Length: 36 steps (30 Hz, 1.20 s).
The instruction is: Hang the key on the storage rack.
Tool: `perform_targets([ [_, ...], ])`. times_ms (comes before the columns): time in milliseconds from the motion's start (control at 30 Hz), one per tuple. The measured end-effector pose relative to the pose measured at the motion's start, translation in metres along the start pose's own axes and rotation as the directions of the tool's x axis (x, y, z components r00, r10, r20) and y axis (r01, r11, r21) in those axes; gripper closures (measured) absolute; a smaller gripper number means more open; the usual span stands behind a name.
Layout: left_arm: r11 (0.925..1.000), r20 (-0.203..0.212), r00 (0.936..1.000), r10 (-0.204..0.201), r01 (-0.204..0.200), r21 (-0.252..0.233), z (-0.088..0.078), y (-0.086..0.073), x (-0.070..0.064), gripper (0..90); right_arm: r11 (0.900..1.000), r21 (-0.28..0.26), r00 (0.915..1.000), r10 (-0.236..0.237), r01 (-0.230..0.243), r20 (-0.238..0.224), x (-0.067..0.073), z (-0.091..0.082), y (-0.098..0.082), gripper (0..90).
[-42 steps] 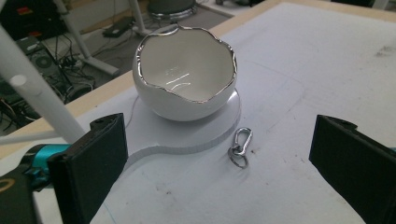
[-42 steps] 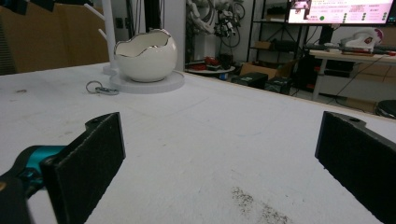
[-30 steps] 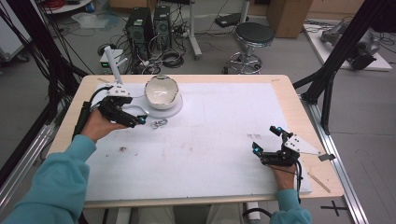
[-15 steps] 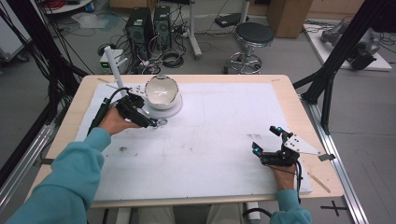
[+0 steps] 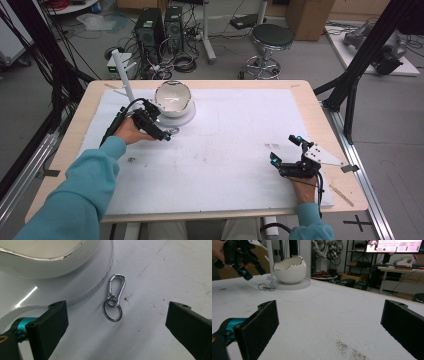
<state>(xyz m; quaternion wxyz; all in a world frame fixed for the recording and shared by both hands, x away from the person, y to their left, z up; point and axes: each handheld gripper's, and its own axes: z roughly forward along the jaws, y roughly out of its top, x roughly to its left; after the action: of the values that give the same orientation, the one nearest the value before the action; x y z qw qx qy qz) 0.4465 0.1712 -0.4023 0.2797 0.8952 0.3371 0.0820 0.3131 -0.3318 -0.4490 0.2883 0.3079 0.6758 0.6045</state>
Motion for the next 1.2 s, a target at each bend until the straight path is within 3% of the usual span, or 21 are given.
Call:
perform_targets([
  [333, 0.9976, -0.01, 0.9994, -0.032, 0.033, 0.061, 0.011, -0.002, 0.001, 9.5, 1.0, -0.001, 1.0, 0.002, -0.002, -0.002, 0.0, 0.0, 0.0, 0.7],
  [567, 0.9964, -0.014, 0.9991, -0.041, 0.042, 0.074, 0.013, -0.002, 0.001, 16.3, 1.0, 0.0, 1.0, 0.005, -0.005, -0.004, 0.0, 0.0, 0.0, 0.8],
  [800, 0.9933, -0.009, 0.998, -0.063, 0.064, 0.096, 0.016, -0.001, 0.001, 32.4, 1.0, -0.001, 0.9999, 0.009, -0.009, -0.005, 0.0, 0.0, 0.0, 0.7],
  [933, 0.9889, -0.029, 0.9961, -0.083, 0.086, 0.121, 0.019, -0.001, 0.002, 36.7, 1.0, 0.0, 0.9999, 0.009, -0.009, -0.005, 0.0, 0.0, 0.0, 0.7],
  [1200, 0.9871, -0.021, 0.9964, -0.082, 0.084, 0.136, 0.02, 0.0, 0.001, 49.0, 1.0, -0.001, 1.0, 0.009, -0.009, -0.003, -0.001, 0.0, 0.0, 0.7],
])
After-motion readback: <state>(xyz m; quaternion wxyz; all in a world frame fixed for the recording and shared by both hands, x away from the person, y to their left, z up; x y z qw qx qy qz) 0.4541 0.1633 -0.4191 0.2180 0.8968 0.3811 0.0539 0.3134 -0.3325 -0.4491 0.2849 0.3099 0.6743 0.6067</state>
